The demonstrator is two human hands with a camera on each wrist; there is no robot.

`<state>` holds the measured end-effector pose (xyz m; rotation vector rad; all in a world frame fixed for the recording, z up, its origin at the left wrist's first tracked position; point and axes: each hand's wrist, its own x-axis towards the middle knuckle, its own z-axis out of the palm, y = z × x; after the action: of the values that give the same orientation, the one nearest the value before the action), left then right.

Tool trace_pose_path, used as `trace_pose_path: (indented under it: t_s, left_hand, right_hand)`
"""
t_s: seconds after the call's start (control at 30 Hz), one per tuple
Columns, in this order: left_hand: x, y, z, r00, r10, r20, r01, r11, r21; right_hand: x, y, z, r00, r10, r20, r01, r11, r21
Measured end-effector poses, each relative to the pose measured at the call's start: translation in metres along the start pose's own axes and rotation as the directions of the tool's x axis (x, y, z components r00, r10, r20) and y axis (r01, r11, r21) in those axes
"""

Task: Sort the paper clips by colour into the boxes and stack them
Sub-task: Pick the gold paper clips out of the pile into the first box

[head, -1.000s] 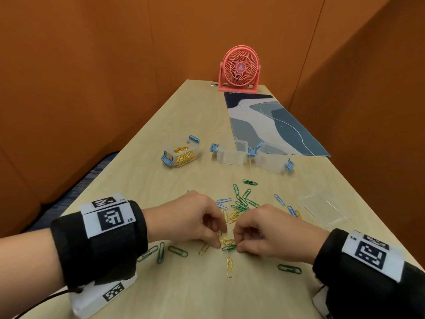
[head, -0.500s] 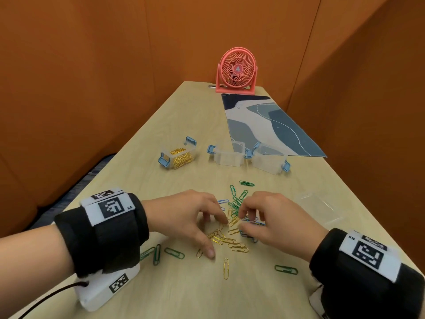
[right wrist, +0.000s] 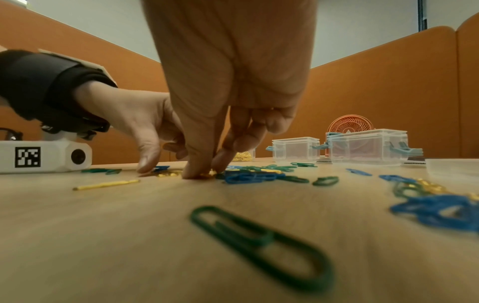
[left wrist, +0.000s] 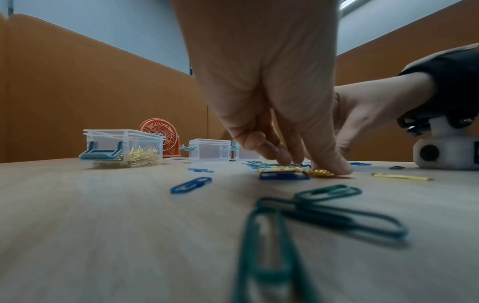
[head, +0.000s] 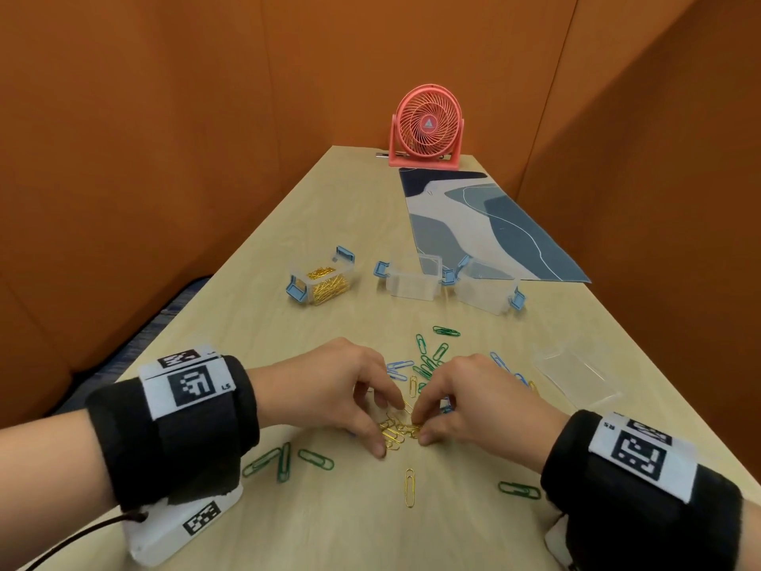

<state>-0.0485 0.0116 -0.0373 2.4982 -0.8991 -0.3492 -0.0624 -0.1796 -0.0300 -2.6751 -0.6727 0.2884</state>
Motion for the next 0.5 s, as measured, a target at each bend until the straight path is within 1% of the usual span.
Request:
trace_pose_path:
  t_s: [0.13, 0.3, 0.4, 0.5]
  left_hand:
    - [0.0005, 0.0023, 0.002, 0.998, 0.038, 0.045, -0.039, 0.999, 0.019]
    - [0.0041, 0.0029, 0.0053, 0.999, 0.043, 0.007, -0.043, 0.999, -0.006]
    - [0.0041, 0.0042, 0.0057, 1.0, 0.017, 0.025, -0.018, 1.0, 0.024]
    - [0.0022, 0.0049, 0.0086, 0.998, -0.01, 0.055, 0.003, 0.991, 0.132]
  right_hand:
    - [-0.0007, 0.0003, -0.0018, 0.999, 0.035, -0.019, -0.036, 0.999, -0.026]
    - [0.0012, 0.0003, -0.0002, 1.0, 0.026, -0.006, -0.026, 0.999, -0.038]
    - [-0.0003, 0.0002, 0.0008, 0.999, -0.032, 0.032, 0.035, 0.996, -0.083]
    - [-0.0026, -0.0006, 0.0017, 0.994, -0.095, 0.058, 0.104, 0.977, -0.187]
